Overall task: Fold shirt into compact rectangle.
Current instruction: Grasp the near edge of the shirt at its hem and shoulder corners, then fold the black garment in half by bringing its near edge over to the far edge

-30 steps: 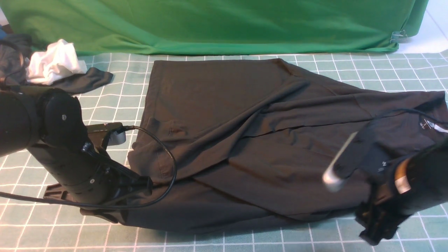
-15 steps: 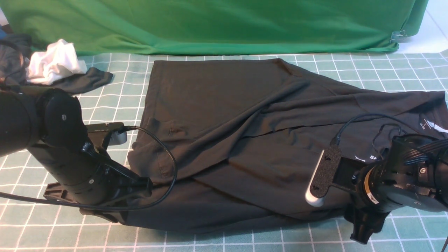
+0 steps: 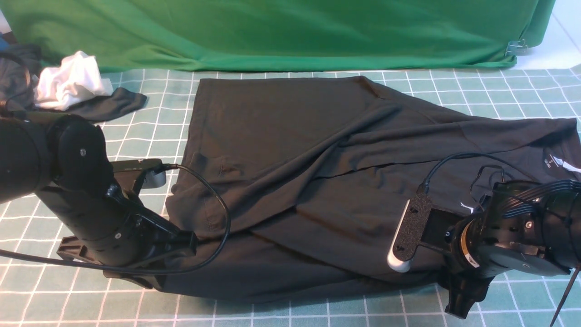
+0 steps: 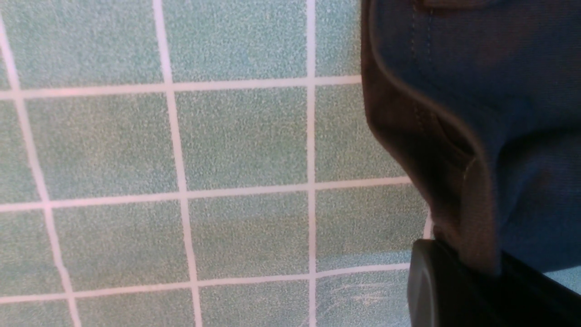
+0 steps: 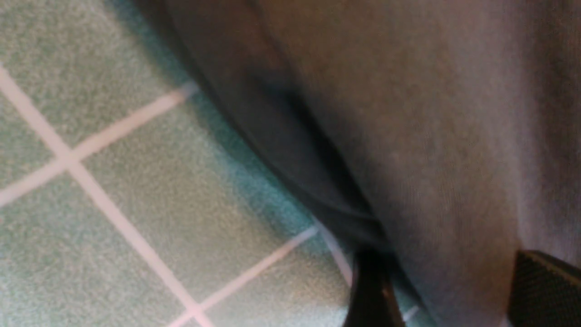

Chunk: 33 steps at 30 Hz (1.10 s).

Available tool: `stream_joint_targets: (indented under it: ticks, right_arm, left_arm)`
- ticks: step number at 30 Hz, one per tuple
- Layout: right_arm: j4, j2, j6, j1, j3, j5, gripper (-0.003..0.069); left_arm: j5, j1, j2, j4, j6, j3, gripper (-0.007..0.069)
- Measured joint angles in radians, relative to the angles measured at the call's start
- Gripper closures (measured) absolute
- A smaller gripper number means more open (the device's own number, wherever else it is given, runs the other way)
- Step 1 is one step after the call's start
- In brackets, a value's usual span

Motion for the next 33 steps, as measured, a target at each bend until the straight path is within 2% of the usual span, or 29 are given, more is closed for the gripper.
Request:
stream_joint_targets:
  ticks: [3,6,9,17,23,33]
  right_arm:
    - [0.001,0.005,0.0,0.001,0.0,-0.012,0.0374]
    - [0.0,0.013,0.001,0.001,0.0,-0.028,0.0563]
    - [-0.002,0.015,0.031,0.002,0.0,-0.037,0.0612]
    - [0.068,-0.045,0.079,0.017,0.001,0.026,0.0619]
    - [0.264,-0.209,0.075,0.022,0.001,0.135,0.0619]
    - [0.445,-0.304,0.047,0.023,0.029,0.394,0.0619]
  left_arm:
    - [-0.01,0.0,-0.001,0.0,0.0,0.0,0.0612]
    - [-0.025,0.0,-0.001,0.0,0.0,-0.001,0.0612]
    - [-0.06,0.0,-0.001,0.0,0.0,-0.001,0.0612]
    - [-0.005,0.0,-0.012,-0.018,0.006,-0.002,0.0612]
    - [0.073,0.0,-0.111,-0.029,0.012,0.004,0.0612]
    - [0.1,0.0,-0.245,-0.086,0.012,0.169,0.0612]
